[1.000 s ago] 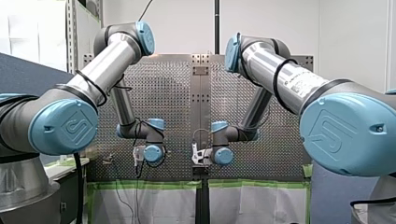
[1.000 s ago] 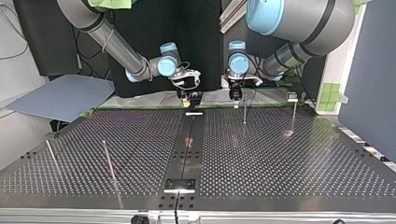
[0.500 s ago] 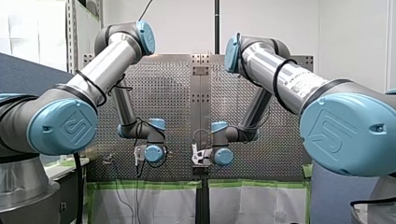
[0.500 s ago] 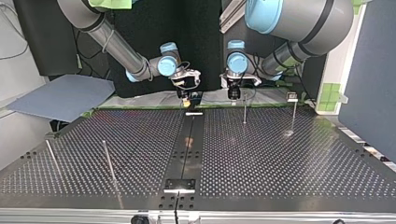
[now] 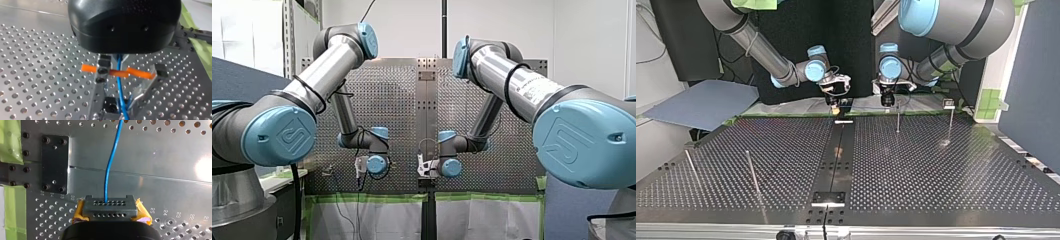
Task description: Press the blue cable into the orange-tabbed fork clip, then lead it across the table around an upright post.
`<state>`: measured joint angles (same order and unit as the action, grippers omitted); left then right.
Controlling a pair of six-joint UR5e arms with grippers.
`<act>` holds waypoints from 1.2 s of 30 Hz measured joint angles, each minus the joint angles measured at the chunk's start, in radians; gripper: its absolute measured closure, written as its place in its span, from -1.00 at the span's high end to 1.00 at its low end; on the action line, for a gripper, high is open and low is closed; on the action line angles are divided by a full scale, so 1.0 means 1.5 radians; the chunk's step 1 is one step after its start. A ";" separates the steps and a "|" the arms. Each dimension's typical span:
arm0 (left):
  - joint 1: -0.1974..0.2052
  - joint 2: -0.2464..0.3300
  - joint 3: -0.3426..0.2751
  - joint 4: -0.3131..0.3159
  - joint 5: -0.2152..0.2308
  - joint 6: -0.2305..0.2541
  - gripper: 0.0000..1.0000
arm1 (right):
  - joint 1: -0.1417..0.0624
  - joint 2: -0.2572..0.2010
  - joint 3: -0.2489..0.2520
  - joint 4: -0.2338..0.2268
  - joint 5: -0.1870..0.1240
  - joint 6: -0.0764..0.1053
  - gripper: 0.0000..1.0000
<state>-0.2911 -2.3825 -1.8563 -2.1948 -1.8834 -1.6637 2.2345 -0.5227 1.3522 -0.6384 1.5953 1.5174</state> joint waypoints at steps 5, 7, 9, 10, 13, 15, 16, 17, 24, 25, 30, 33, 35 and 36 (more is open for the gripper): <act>-0.001 0.000 0.001 -0.001 -0.007 -0.001 -0.96 | 0.000 0.000 0.000 0.000 0.000 0.000 -1.00; -0.001 0.000 0.001 -0.004 -0.007 0.000 -0.96 | 0.000 0.000 0.000 0.000 0.000 0.000 -1.00; -0.001 0.001 0.001 -0.007 -0.008 0.002 -0.96 | 0.000 0.000 -0.001 0.000 0.000 -0.001 -1.00; -0.002 0.001 0.001 -0.009 -0.008 0.003 -0.96 | 0.000 0.000 -0.001 0.000 0.000 -0.002 -1.00; -0.004 0.001 0.002 -0.015 -0.009 0.008 -0.96 | 0.000 -0.002 -0.002 0.001 0.001 -0.008 -1.00; -0.006 0.001 0.002 -0.019 -0.009 0.010 -0.96 | -0.001 -0.005 -0.002 0.004 0.003 -0.014 -1.00; -0.007 0.001 0.002 -0.020 -0.009 0.012 -0.96 | -0.001 -0.009 -0.002 0.007 0.005 -0.017 -1.00; -0.009 0.002 0.002 -0.022 -0.009 0.013 -0.96 | -0.002 -0.012 -0.002 0.010 0.006 -0.019 -1.00; -0.014 0.006 0.004 -0.032 -0.010 0.014 -0.96 | 0.000 -0.034 -0.002 0.035 0.009 -0.025 -1.00; -0.014 0.009 0.004 -0.034 -0.010 0.014 -0.96 | 0.000 -0.036 -0.002 0.040 0.010 -0.026 -1.00; -0.017 0.034 0.004 -0.045 -0.010 0.012 -0.96 | 0.001 -0.044 -0.002 0.054 0.013 -0.035 -1.00; -0.019 0.049 0.004 -0.054 -0.010 0.011 -0.96 | 0.002 -0.052 -0.002 0.059 0.014 -0.037 -1.00; -0.020 0.061 0.004 -0.063 -0.010 0.011 -0.96 | 0.002 -0.060 -0.001 0.063 0.014 -0.038 -1.00; -0.021 0.065 0.004 -0.066 -0.011 0.010 -0.96 | 0.002 -0.064 -0.001 0.065 0.014 -0.039 -1.00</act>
<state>-0.3224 -2.2843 -1.8496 -2.2934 -1.9004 -1.6480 2.2379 -0.6186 1.3505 -0.5407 1.6165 1.4596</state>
